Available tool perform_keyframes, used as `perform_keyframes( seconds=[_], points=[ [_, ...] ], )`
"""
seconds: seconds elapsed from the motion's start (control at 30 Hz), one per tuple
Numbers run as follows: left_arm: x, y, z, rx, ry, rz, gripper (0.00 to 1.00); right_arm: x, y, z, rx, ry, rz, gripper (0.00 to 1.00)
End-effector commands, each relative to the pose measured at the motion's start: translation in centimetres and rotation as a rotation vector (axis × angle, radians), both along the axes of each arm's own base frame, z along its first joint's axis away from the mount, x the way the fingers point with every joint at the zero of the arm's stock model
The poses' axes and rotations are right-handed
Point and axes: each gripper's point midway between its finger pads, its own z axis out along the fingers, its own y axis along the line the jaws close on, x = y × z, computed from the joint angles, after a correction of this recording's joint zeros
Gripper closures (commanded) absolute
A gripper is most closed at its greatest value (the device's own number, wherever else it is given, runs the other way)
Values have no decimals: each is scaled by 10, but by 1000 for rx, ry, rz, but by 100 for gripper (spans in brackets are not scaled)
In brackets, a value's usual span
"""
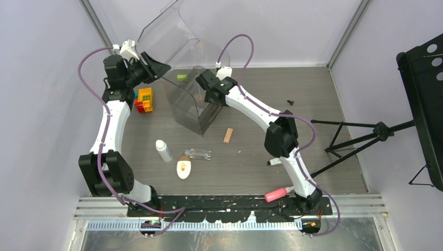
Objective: Organize the makeup
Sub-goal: Move the storage box to the center of the board, then pick up the makeup from the center of the board.
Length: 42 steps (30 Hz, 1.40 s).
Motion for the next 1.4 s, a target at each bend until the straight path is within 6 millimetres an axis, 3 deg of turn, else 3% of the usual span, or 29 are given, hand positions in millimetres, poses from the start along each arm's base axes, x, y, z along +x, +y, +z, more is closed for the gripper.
perform_keyframes(
  seconds=[0.0, 0.2, 0.37, 0.53, 0.63, 0.7, 0.87, 1.0, 1.13, 1.23, 1.37],
  points=[
    [7, 23, -48, 48, 153, 102, 64, -9, -52, 54, -170, -56, -43, 34],
    [8, 24, -49, 49, 155, 107, 64, -8, -53, 63, -157, -71, -41, 34],
    [7, 23, -49, 47, 157, 102, 64, 2, -23, 80, -18, -109, 33, 34],
    [7, 23, -49, 48, 156, 102, 64, 9, 19, 139, 204, -222, 189, 34],
    [7, 24, -48, 48, 154, 104, 64, 6, 25, 178, 299, -314, 227, 34],
    [7, 24, -47, 50, 154, 104, 64, -1, 18, 195, 319, -359, 237, 34],
    [6, 26, -46, 47, 154, 109, 63, -26, -30, 176, 149, -343, 236, 32],
    [6, 27, -44, 46, 153, 108, 63, -48, -94, 154, 5, -321, 146, 6],
    [5, 30, -42, 43, 157, 113, 63, -82, -118, 122, -49, -256, 291, 0],
    [4, 34, -40, 46, 157, 120, 63, -109, -109, 98, -25, -195, 470, 0],
    [4, 39, -41, 55, 162, 136, 62, -162, -65, 51, 88, -58, 802, 6]
  ],
)
